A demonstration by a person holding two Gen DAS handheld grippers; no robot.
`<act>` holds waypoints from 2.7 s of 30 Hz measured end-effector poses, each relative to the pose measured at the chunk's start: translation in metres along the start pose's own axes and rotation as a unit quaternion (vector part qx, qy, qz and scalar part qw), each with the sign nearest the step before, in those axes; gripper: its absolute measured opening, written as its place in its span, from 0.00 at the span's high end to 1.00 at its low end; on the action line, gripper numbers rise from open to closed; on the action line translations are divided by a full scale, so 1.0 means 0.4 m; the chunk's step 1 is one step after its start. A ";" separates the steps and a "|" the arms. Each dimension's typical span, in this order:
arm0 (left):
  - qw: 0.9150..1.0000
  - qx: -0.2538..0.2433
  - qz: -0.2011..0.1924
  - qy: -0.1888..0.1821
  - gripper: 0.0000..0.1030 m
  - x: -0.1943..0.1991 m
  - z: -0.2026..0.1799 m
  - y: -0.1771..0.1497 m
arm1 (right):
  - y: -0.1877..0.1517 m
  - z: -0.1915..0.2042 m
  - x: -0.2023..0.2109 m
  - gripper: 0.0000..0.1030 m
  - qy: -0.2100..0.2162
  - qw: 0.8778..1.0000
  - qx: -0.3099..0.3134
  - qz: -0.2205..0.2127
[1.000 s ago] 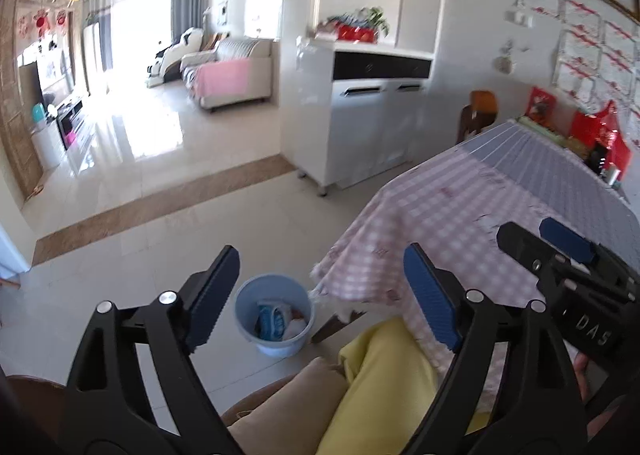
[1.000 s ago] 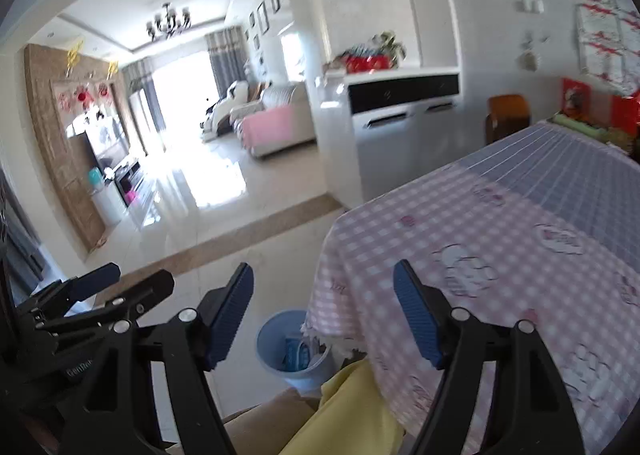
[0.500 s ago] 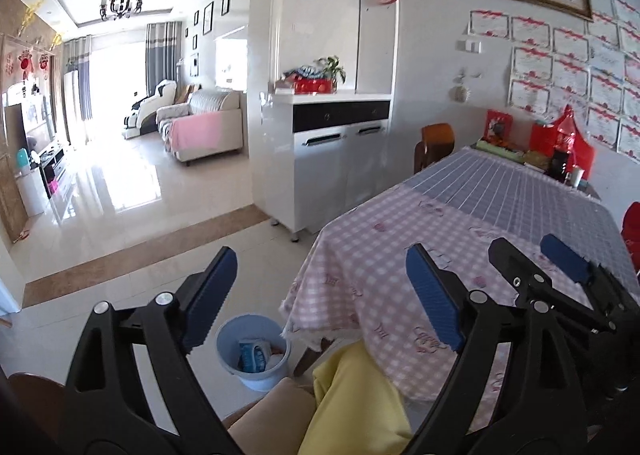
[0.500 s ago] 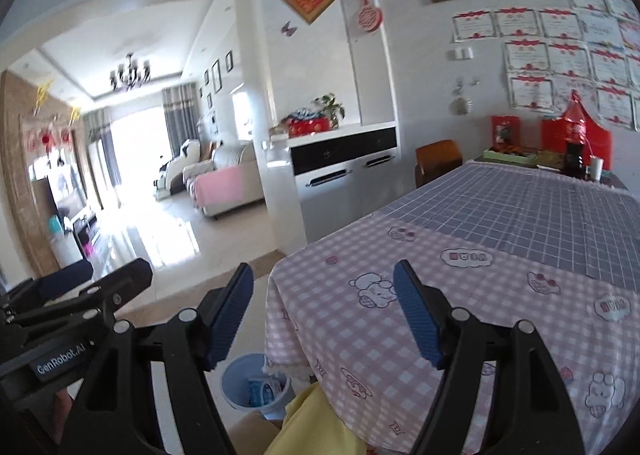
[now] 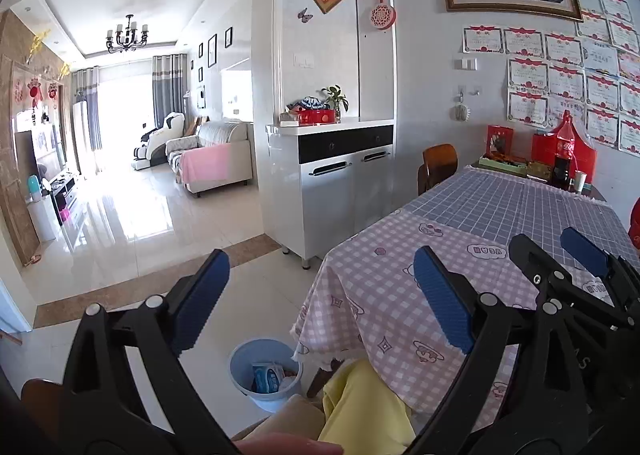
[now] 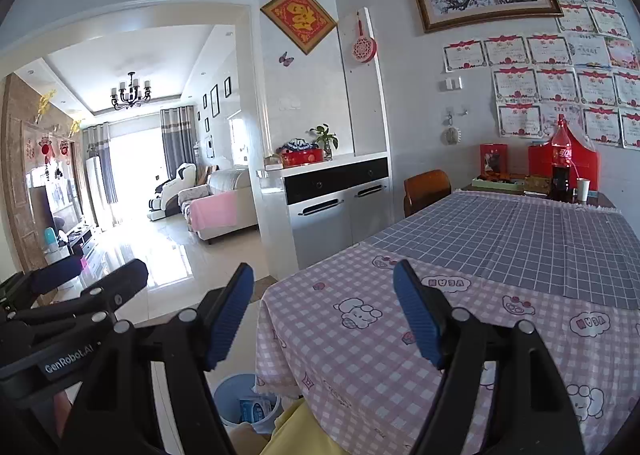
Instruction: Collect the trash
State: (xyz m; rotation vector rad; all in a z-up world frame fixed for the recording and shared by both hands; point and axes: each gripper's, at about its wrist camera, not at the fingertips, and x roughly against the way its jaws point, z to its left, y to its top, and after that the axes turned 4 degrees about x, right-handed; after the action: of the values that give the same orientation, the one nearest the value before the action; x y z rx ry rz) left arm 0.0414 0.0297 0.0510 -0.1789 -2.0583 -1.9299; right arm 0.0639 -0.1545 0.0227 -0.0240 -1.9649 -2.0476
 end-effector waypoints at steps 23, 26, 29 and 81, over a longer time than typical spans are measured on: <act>1.000 0.005 0.009 0.004 0.11 0.000 0.005 -0.021 | -0.007 0.004 0.001 0.31 0.000 1.000 0.000 0.008; 1.000 0.007 0.010 0.005 0.10 0.001 0.008 -0.023 | -0.004 0.004 0.000 0.31 -0.001 1.000 0.000 0.009; 1.000 0.009 0.010 0.011 0.10 0.000 0.011 -0.024 | -0.004 0.004 -0.001 0.31 0.001 1.000 0.002 0.009; 0.999 0.015 0.036 0.008 0.09 -0.025 0.011 -0.047 | -0.025 -0.002 -0.020 0.31 -0.006 1.000 0.012 0.023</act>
State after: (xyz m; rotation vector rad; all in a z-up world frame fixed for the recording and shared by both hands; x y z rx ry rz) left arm 0.0445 0.0335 0.0299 -0.2282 -2.0403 -1.8515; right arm 0.0696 -0.1536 0.0112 -0.0757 -1.9767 -1.9983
